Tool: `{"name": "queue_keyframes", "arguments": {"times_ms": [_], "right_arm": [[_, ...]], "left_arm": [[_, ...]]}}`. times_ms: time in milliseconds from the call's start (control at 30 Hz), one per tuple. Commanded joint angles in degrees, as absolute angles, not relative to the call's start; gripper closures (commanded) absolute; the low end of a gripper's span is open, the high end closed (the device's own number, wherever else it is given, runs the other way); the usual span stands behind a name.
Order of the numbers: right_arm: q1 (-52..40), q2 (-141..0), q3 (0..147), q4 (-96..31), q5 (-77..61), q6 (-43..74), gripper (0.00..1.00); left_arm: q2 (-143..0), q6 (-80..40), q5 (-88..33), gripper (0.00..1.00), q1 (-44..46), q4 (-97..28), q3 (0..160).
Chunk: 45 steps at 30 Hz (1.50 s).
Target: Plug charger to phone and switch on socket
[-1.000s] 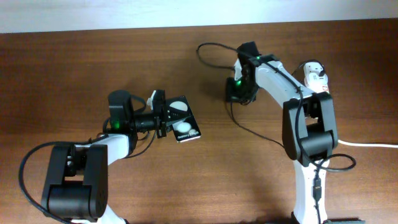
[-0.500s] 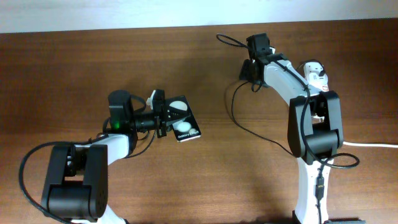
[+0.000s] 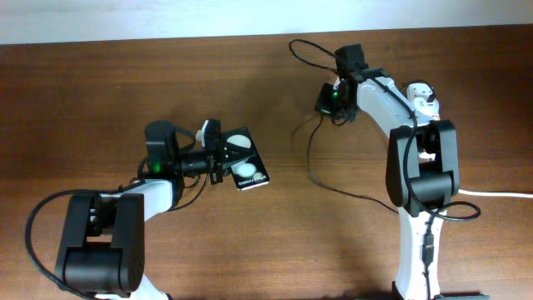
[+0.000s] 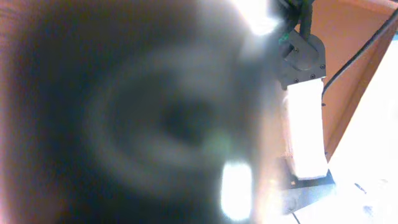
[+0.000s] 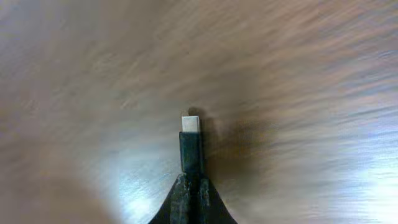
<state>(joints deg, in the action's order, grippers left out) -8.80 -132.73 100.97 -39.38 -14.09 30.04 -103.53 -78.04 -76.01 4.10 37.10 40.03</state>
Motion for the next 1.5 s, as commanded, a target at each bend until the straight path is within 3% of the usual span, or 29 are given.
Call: {"name": "queue_keyframes", "arguments": {"times_ms": [0,367,600,733,833,900,1167,1467], "right_arm": [[-10.4,-136.3,98.1,-43.8,-27.2,30.3,0.96],[-12.3,-103.2,98.0,-71.1,-24.8,13.5,0.96],[-23.8,-86.3,97.4,-83.1,-23.3,11.4,0.96],[-36.1,-80.1,90.7,-79.4,-10.8,17.7,0.96],[-42.0,-80.2,75.8,-58.3,-15.0,25.6,0.96],[-42.7,-80.3,72.1,-52.1,-15.9,25.6,0.96],[-49.5,-86.0,71.6,-52.0,-9.3,26.3,0.96],[-49.5,-88.6,71.6,-50.5,-6.8,28.0,0.96]], "left_arm": [[-103.4,-75.5,-76.7,1.00,3.8,37.5,40.7],[-103.4,-75.2,-76.7,1.00,3.8,37.5,40.7],[-103.4,-75.1,-79.9,1.00,3.8,37.5,40.7],[-103.4,-73.7,-78.7,1.00,3.8,37.5,40.7],[-103.4,-72.3,-77.5,1.00,3.8,39.2,40.7],[-103.4,-72.3,-76.6,1.00,3.8,43.0,40.7],[-103.4,-69.5,-76.7,1.00,3.8,43.5,40.7],[-103.4,-69.6,-78.2,1.00,3.8,43.4,40.7]]}}
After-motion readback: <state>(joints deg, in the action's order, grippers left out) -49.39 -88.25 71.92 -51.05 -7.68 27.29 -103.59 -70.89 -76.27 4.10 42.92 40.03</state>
